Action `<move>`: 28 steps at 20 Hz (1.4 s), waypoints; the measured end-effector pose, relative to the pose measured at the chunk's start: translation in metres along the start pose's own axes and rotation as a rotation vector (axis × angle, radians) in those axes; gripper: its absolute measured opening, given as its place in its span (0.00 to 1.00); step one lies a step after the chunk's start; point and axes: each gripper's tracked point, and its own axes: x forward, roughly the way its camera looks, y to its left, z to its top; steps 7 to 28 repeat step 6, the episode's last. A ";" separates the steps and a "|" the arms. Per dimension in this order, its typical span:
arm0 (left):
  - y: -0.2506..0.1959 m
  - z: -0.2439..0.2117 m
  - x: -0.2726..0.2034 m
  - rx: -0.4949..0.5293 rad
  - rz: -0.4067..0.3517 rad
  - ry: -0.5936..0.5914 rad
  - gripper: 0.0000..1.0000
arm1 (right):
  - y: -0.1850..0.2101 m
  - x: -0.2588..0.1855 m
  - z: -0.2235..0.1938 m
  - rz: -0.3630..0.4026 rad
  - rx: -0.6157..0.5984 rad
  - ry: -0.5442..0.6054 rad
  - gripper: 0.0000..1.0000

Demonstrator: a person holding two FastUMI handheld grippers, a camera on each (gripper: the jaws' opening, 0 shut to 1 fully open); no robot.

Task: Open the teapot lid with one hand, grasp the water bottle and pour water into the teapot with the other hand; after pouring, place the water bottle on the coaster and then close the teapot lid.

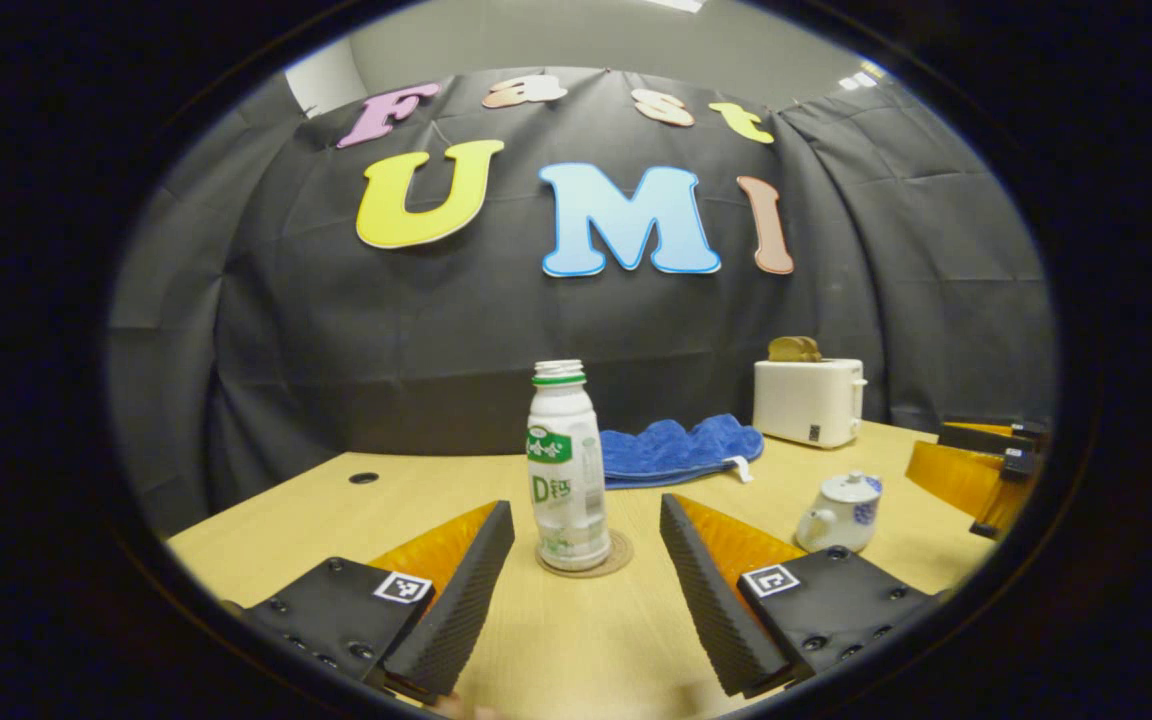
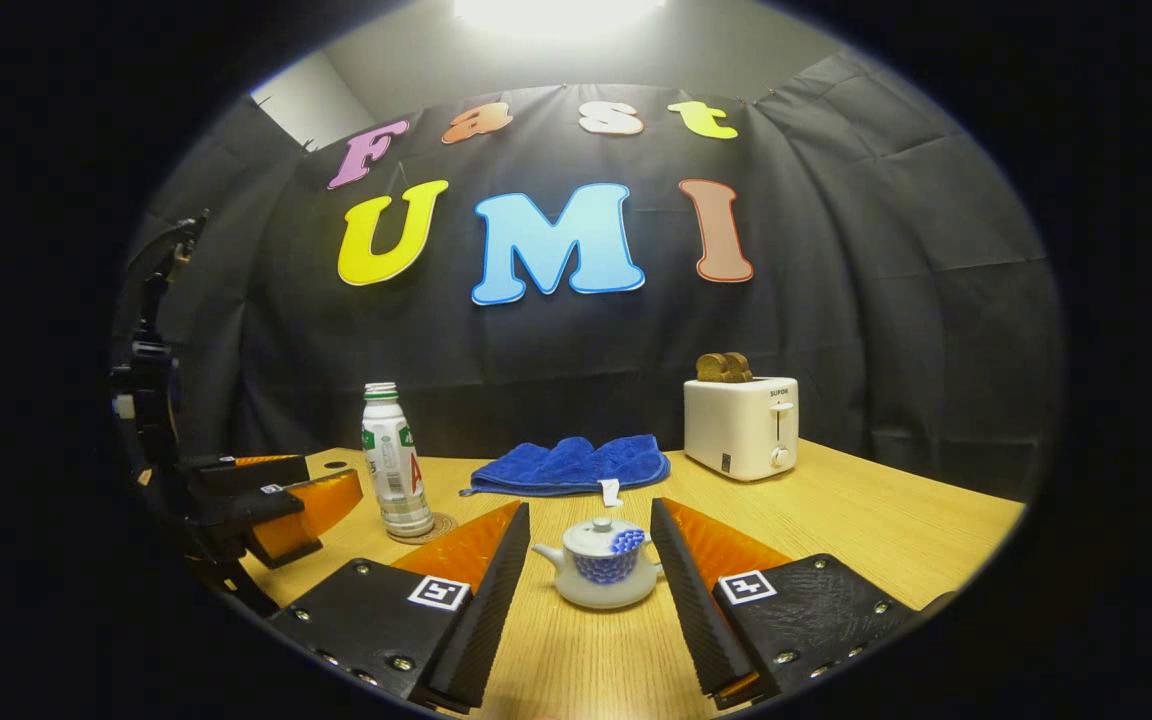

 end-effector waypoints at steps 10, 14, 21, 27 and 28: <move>-0.018 -0.008 -0.050 -0.066 0.035 -0.019 1.00 | 0.006 -0.018 -0.010 0.009 0.003 0.020 0.76; -0.018 -0.008 -0.050 -0.066 0.035 -0.019 1.00 | 0.006 -0.018 -0.010 0.009 0.003 0.020 0.76; -0.018 -0.008 -0.050 -0.066 0.035 -0.019 1.00 | 0.006 -0.018 -0.010 0.009 0.003 0.020 0.76; -0.018 -0.008 -0.050 -0.066 0.035 -0.019 1.00 | 0.006 -0.018 -0.010 0.009 0.003 0.020 0.76; -0.018 -0.008 -0.050 -0.066 0.035 -0.019 1.00 | 0.006 -0.018 -0.010 0.009 0.003 0.020 0.76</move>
